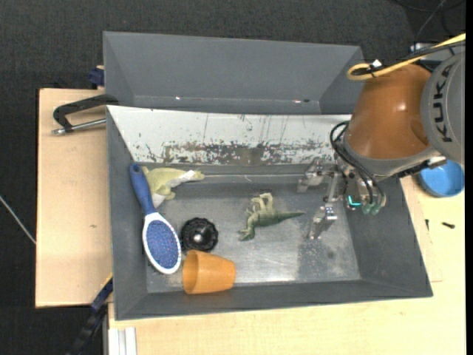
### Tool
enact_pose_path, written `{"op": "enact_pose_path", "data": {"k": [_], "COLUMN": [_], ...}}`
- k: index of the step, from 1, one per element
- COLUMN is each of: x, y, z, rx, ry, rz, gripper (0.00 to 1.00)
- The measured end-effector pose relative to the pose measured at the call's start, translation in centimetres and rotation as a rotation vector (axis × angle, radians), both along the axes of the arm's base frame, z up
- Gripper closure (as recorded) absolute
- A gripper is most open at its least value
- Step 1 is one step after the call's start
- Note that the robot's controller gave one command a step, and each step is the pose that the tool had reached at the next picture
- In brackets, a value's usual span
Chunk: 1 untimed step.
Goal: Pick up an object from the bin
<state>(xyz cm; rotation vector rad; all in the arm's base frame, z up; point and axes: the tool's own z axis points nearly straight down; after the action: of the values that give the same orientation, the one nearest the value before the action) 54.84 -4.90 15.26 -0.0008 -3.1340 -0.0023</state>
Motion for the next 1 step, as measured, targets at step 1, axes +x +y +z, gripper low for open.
{"op": "enact_pose_path", "data": {"k": [1], "x": [2.27], "y": [1.70], "z": [-8.13], "rx": [0.000], "ry": [-0.012], "rz": [0.163], "gripper": [0.00]}}
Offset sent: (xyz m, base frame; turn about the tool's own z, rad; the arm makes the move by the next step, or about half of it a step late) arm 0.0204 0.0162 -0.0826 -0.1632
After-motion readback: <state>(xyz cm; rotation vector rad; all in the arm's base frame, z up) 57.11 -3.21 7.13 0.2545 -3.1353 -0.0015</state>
